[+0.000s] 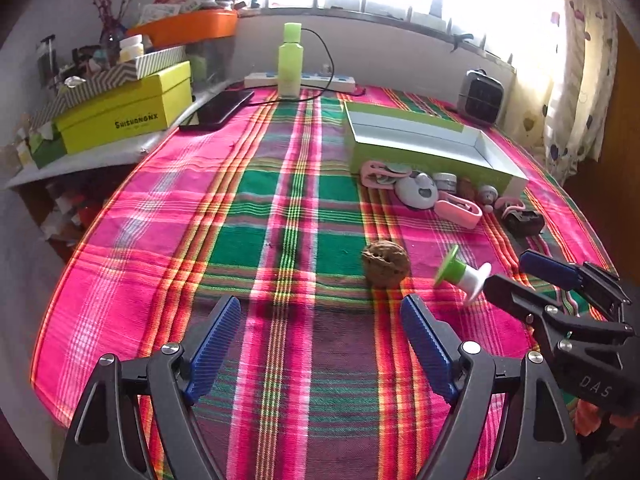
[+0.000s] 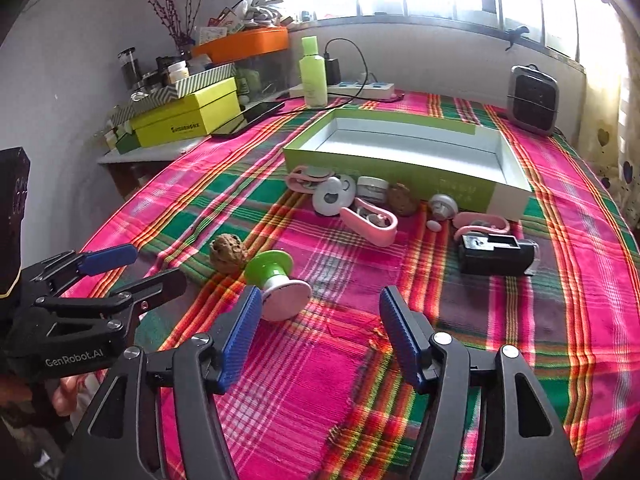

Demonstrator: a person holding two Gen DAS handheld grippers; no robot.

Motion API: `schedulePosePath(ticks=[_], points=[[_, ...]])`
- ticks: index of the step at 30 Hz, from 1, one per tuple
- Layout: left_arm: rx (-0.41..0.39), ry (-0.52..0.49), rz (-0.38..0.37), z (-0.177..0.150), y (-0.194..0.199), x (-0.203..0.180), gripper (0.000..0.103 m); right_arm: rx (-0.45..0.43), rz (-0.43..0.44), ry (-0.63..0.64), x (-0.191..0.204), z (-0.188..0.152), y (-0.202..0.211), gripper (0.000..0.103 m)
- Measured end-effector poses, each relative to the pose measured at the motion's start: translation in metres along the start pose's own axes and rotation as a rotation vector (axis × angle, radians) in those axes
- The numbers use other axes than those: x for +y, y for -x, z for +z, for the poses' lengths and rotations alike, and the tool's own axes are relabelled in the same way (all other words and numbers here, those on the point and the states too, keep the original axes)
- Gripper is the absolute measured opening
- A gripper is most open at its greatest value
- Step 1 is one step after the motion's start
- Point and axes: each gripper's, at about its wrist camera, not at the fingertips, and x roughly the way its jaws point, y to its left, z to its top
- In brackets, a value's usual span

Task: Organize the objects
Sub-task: 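Reach the right gripper to the green-and-white spool and close on it, then grasp the walnut with the left gripper while the right gripper holds the spool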

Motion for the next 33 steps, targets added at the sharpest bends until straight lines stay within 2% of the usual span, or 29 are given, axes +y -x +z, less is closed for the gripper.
schedulePosePath(ticks=[7, 15, 27, 33], points=[[0.014, 0.015, -0.003, 0.004, -0.007, 0.006, 0.083, 0.028, 0.028, 0.052, 0.009, 0.007, -0.014, 0.055], [0.027, 0.033, -0.01, 0.007, -0.013, 0.01, 0.083, 0.076, 0.063, 0.068, 0.012, 0.007, -0.027, 0.035], [0.022, 0.009, -0.099, 0.015, -0.019, -0.001, 0.083, 0.072, 0.054, 0.052, 0.008, 0.006, -0.023, 0.035], [0.042, -0.014, -0.104, 0.02, -0.031, -0.008, 0.082, 0.063, 0.021, 0.007, -0.005, 0.003, -0.017, 0.035]])
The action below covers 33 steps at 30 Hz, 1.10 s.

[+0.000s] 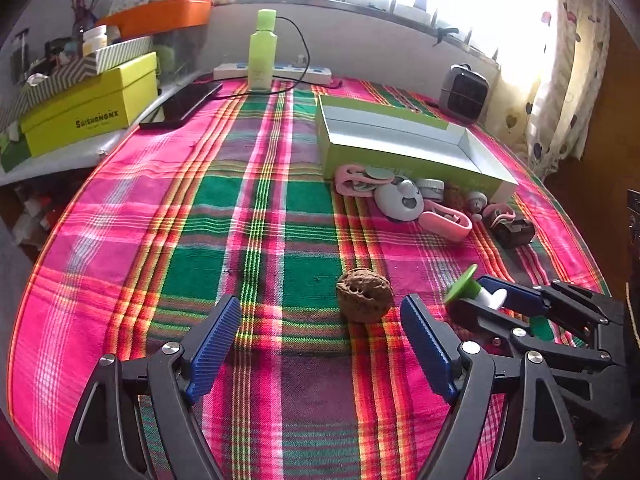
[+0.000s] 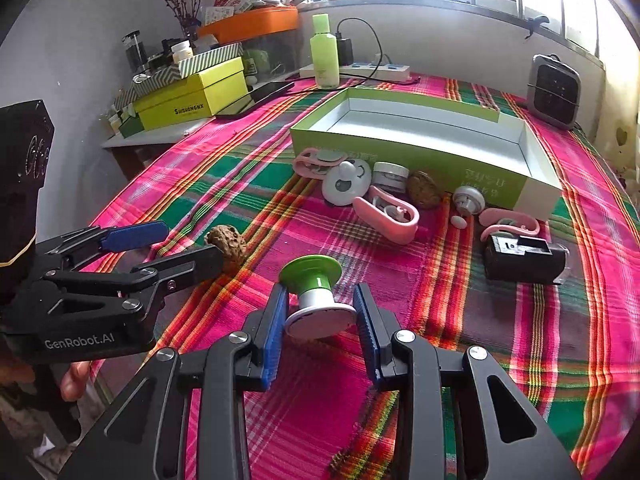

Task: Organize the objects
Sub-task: 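Grasp the walnut with the left gripper while the right gripper holds the spool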

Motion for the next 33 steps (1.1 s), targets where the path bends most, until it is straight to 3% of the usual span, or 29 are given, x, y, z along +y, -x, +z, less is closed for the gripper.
schedulePosePath(ticks=[9, 21, 24, 33], points=[[0.028, -0.016, 0.008, 0.005, -0.012, -0.007, 0.07, -0.029, -0.015, -0.03, -0.01, 0.002, 0.011, 0.035], [0.02, -0.044, 0.042, 0.008, -0.016, -0.015, 0.043, -0.025, -0.004, -0.048, -0.015, 0.002, 0.007, 0.035], [0.023, -0.04, 0.031, 0.009, -0.016, -0.016, 0.031, -0.026, -0.002, -0.055, -0.017, 0.001, 0.007, 0.035], [0.028, -0.03, 0.02, 0.013, -0.017, -0.019, 0.031, -0.037, -0.001, -0.058, -0.02, 0.006, 0.009, 0.035]])
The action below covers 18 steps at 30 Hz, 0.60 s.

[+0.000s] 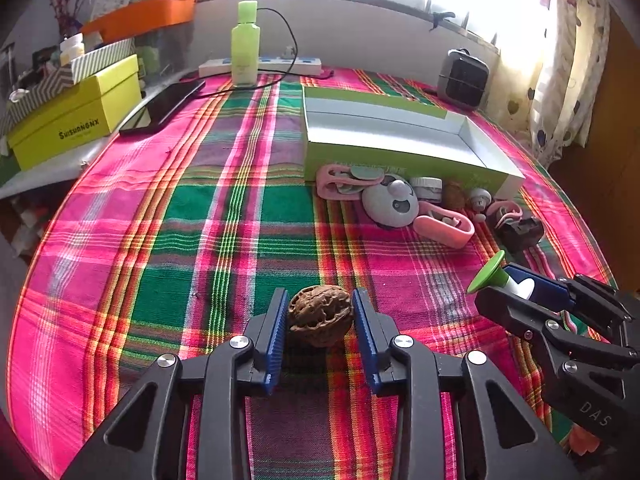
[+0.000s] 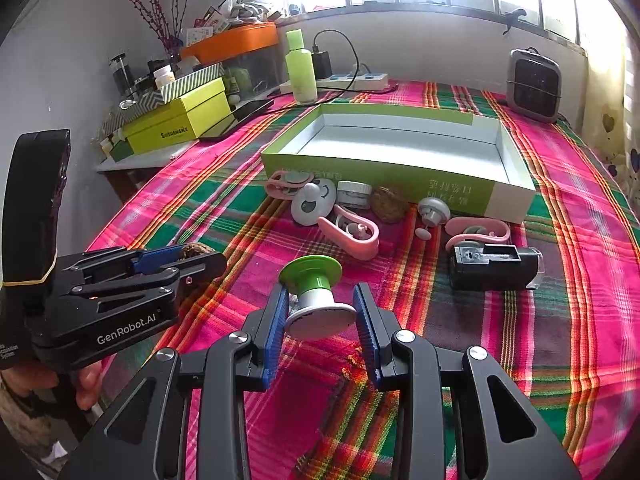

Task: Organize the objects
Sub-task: 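Grasp the walnut with the left gripper while the right gripper holds the spool, then carry walnut and spool into the white box and open both grippers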

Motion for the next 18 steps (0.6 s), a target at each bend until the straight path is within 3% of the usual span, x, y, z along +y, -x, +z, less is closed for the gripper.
schedulePosePath(ticks=[9, 18], points=[[-0.035, -0.024, -0.014, 0.019, 0.004, -0.009, 0.031, -0.021, -0.01, -0.002, -0.009, 0.012, 0.003, 0.035], [-0.11, -0.066, -0.051, 0.058, 0.008, -0.024, 0.031, -0.076, -0.059, 0.008, -0.024, 0.043, 0.011, 0.035]])
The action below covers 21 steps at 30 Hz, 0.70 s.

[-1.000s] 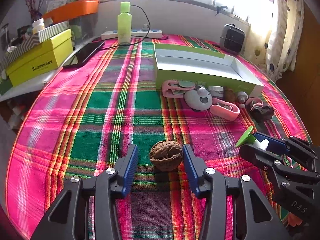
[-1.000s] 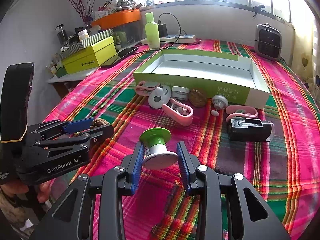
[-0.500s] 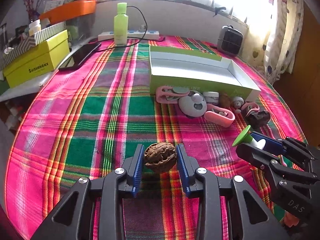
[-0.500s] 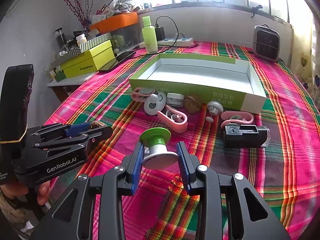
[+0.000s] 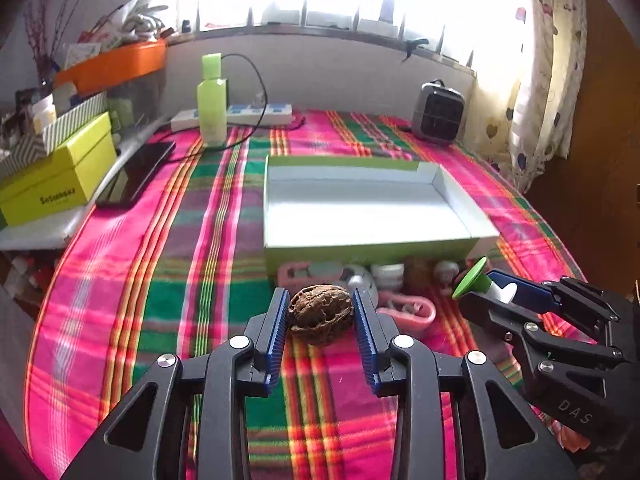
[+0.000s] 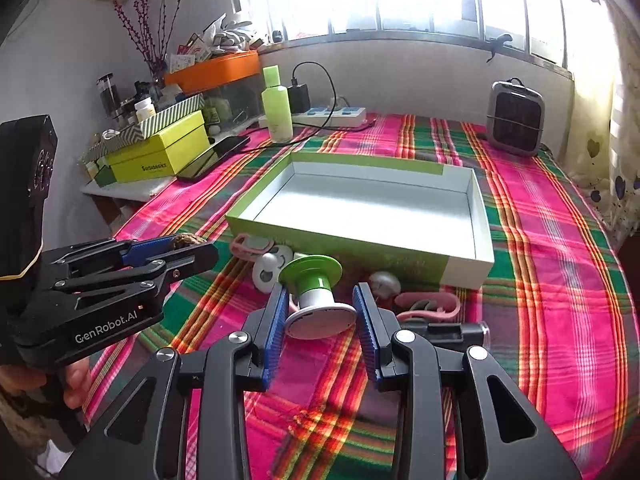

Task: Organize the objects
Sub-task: 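Carry walnut and spool into the white box and open both grippers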

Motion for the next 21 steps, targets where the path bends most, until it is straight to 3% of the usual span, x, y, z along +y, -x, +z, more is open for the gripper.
schedulePosePath(ticks=[4, 21], points=[[-0.022, -0.012, -0.008, 0.02, -0.011, -0.004, 0.031, -0.014, -0.019, -0.015, -0.013, 0.016, -0.006, 0.035], [0.061, 0.003, 0.007, 0.075, -0.093, -0.001, 0.031, 0.064, -0.065, -0.058, -0.068, 0.069, -0.074, 0.035]])
